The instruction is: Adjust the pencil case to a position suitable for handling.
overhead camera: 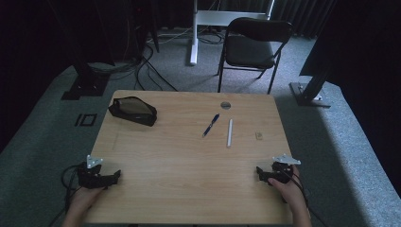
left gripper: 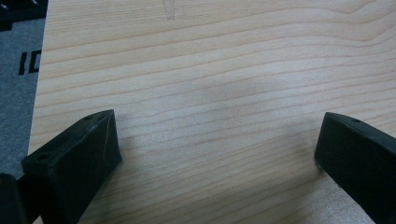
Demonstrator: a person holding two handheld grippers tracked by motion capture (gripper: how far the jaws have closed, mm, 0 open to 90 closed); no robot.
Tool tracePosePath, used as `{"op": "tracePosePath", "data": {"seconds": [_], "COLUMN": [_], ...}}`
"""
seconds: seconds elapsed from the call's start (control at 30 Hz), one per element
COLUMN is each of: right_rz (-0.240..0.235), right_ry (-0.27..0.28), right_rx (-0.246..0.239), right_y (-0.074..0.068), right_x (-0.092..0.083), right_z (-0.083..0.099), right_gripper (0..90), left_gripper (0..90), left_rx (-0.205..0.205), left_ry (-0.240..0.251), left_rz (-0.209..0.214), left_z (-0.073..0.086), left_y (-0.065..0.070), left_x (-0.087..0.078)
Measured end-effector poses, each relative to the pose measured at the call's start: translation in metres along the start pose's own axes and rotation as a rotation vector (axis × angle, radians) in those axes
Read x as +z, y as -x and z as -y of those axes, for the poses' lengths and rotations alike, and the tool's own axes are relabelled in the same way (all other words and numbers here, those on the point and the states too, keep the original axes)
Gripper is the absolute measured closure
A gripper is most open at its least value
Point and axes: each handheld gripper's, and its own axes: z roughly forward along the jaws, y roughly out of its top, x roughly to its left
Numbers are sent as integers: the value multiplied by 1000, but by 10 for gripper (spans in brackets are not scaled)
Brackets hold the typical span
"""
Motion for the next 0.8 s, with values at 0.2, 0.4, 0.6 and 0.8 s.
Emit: {"op": "tracePosePath", "data": {"seconds": [0.2,0.4,0.6,0.8], "right_rz": [2,4,-7,-19], "right_ry": [0,1,3,8], "right_rx": [0,1,-8,-15], "right_y": [0,0,-2,-6], "right_x": [0,0,1,1], "right_z": [0,0,-1,-6], "right_gripper": [104,104,107,107], "left_gripper": [1,1,1,1], "left_rx": [0,0,0,0], "left_ry": [0,0,0,-1], "left_rz": [0,0,0,0], "left_z": [0,0,0,0], "left_y": [0,0,0,0], "left_x": [0,0,0,0]}}
